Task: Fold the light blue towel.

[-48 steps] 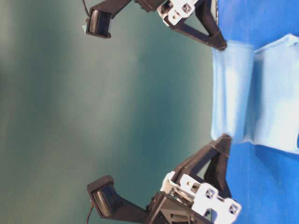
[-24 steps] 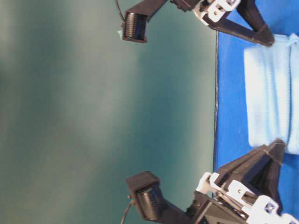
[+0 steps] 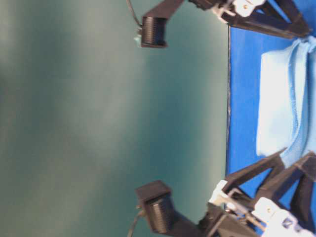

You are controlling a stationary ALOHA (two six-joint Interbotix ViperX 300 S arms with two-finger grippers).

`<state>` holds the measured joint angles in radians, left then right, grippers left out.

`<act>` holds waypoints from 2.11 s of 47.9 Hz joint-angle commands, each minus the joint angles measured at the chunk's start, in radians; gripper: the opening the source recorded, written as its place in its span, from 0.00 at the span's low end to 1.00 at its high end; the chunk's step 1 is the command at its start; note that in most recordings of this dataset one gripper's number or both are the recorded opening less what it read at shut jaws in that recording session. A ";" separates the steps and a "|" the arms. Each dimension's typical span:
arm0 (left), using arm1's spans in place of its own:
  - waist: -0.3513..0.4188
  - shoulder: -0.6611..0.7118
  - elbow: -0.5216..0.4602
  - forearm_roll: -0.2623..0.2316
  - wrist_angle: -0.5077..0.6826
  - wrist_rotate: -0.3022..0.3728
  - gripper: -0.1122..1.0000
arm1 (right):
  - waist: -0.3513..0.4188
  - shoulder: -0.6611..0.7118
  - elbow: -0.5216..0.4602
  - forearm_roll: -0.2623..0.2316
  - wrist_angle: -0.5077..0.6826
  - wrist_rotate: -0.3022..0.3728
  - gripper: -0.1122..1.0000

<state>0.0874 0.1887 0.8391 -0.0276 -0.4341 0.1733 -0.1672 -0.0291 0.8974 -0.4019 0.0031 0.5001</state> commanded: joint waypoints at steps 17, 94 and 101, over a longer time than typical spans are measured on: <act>-0.015 -0.341 0.038 -0.002 0.143 0.012 0.67 | 0.017 -0.360 0.021 -0.029 0.163 -0.011 0.61; -0.015 -1.296 0.563 -0.003 0.282 -0.087 0.65 | -0.006 -1.017 0.442 -0.069 0.014 0.002 0.61; -0.015 -1.296 0.565 -0.003 0.282 -0.087 0.65 | -0.005 -1.019 0.442 -0.069 0.015 0.002 0.61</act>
<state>0.0690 -1.1137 1.4143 -0.0291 -0.1473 0.0874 -0.1718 -1.0554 1.3530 -0.4725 0.0261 0.5001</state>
